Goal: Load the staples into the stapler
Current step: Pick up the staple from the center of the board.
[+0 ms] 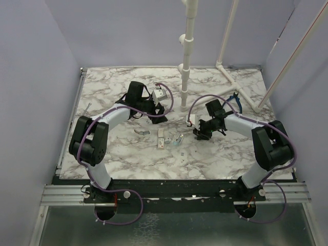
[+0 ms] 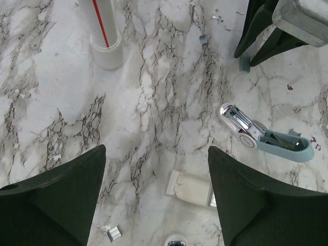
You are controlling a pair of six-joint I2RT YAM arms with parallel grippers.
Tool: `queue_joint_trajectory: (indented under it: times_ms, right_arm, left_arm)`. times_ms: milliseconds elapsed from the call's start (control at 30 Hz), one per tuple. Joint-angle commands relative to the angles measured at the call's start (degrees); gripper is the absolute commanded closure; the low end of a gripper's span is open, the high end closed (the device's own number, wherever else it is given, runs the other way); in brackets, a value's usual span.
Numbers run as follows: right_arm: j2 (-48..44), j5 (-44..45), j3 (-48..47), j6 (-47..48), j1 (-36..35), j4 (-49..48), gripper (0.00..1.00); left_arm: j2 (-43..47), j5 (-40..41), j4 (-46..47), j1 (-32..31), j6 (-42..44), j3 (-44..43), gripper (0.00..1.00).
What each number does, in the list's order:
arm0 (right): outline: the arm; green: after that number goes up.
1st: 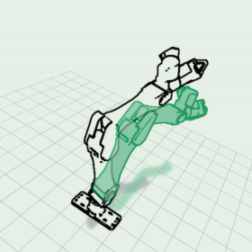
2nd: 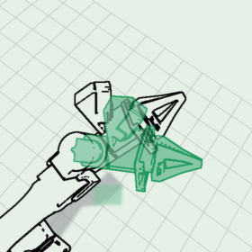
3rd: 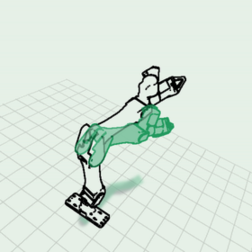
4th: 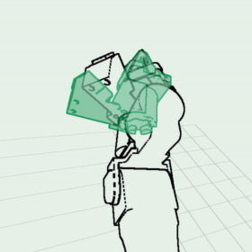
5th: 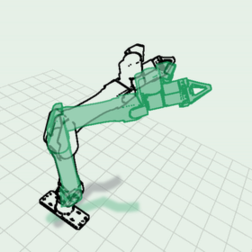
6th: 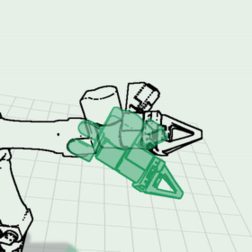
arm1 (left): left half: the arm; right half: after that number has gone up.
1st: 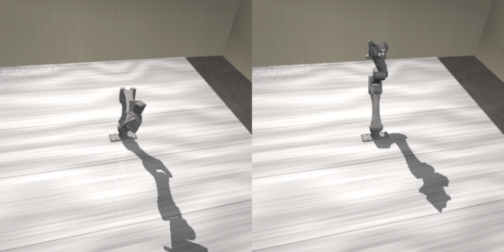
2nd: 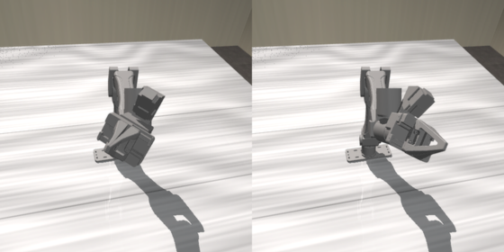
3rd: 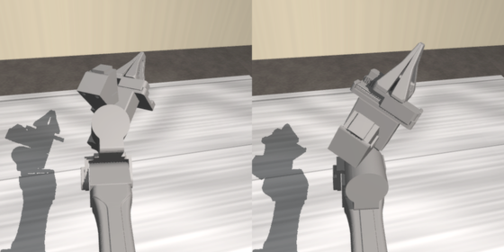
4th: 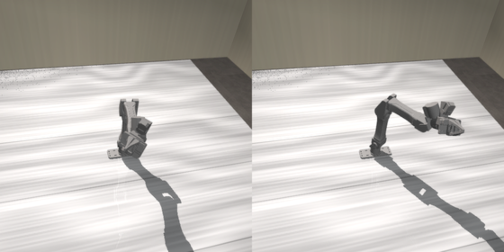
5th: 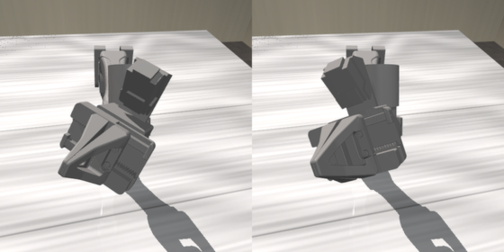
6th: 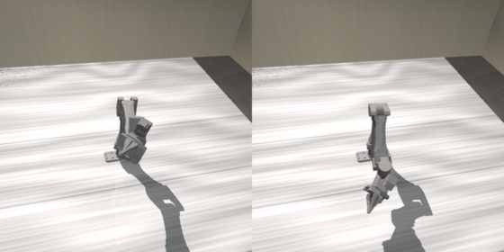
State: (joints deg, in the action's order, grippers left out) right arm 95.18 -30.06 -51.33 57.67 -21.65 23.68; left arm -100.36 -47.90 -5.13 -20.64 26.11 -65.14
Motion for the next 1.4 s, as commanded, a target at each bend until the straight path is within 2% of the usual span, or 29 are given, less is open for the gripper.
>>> queue_joint_trajectory:
  times_ms: [0, 167, 400, 667, 1133, 1367]
  right_arm:
    - [3.6, -0.6, 1.2, 5.6, -0.1, 4.8, 0.71]
    - [4.7, -0.4, 0.5, 6.2, -0.1, 5.5, 0.77]
    - [4.5, -0.4, 0.2, 7.5, 1.4, 6.8, 0.71]
    - [5.8, -2.0, -1.5, 9.3, 3.0, 9.8, 0.71]
    - [7.1, -2.1, -2.8, 11.4, 3.0, 12.7, 0.80]
    - [5.3, -3.6, -1.9, 8.0, 3.2, 9.0, 0.87]
  left_arm:
    - [2.4, 1.2, 1.0, 0.1, -0.1, 0.2, 0.18]
    - [1.8, 1.5, 1.0, 0.1, -0.6, -0.3, 0.18]
    - [1.6, 1.4, 0.8, 0.1, -0.7, -0.6, 0.18]
    - [1.5, 1.3, 0.9, 0.1, -1.0, -0.7, 0.18]
    - [1.6, 1.6, 0.8, 0.1, -2.1, -1.6, 0.17]
    - [1.4, 0.3, 1.4, 0.1, -8.1, -2.9, 0.17]
